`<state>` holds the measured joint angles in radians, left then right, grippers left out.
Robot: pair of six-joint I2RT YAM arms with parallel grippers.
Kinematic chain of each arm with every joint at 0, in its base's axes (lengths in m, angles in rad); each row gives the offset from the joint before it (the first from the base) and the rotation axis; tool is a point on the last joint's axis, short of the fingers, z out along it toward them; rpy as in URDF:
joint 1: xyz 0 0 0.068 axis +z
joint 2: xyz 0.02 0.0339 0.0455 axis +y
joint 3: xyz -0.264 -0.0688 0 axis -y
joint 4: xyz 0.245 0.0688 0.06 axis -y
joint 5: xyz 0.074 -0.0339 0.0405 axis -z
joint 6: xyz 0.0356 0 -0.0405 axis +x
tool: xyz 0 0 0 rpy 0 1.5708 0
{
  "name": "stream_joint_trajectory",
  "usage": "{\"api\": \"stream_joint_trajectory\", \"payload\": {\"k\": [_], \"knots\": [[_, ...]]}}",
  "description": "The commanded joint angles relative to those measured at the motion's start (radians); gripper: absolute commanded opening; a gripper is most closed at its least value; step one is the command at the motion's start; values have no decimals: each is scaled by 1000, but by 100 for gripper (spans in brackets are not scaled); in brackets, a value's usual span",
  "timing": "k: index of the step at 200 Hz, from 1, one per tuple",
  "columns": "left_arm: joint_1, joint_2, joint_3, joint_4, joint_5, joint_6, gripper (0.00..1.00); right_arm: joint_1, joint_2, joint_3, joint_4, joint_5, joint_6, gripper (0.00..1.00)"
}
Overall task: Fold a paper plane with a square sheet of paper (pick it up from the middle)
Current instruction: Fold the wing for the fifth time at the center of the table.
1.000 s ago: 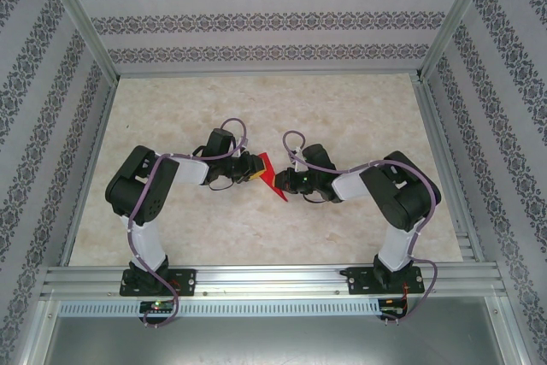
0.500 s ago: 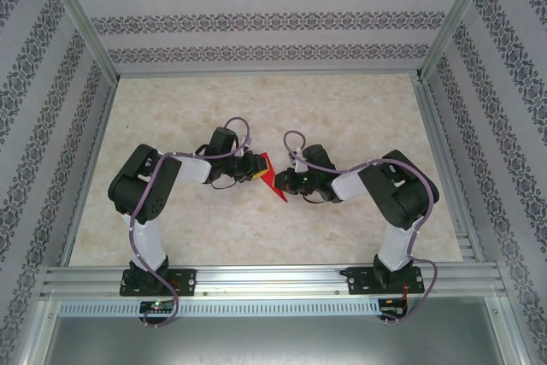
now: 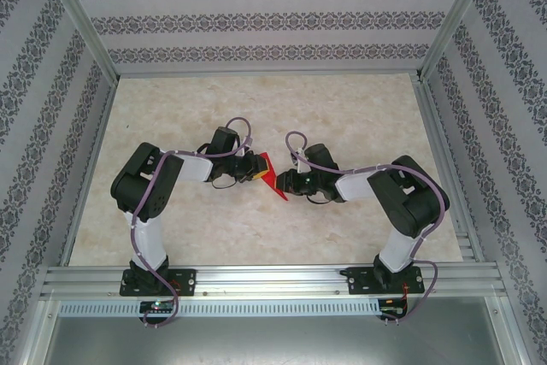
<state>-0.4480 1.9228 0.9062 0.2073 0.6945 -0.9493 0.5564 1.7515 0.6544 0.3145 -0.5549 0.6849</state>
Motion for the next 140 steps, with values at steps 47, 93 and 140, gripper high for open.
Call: {"api": "stream_joint_trajectory", "payload": {"k": [47, 93, 140], "knots": [[-9, 1, 13, -28, -14, 23, 22, 15, 35, -2, -39, 20, -29, 11], [-9, -33, 16, -23, 0, 36, 22, 3, 69, 8, -68, 34, -10, 7], [-12, -61, -14, -5, 19, 27, 22, 2, 80, 17, -88, 37, -11, 8]]}}
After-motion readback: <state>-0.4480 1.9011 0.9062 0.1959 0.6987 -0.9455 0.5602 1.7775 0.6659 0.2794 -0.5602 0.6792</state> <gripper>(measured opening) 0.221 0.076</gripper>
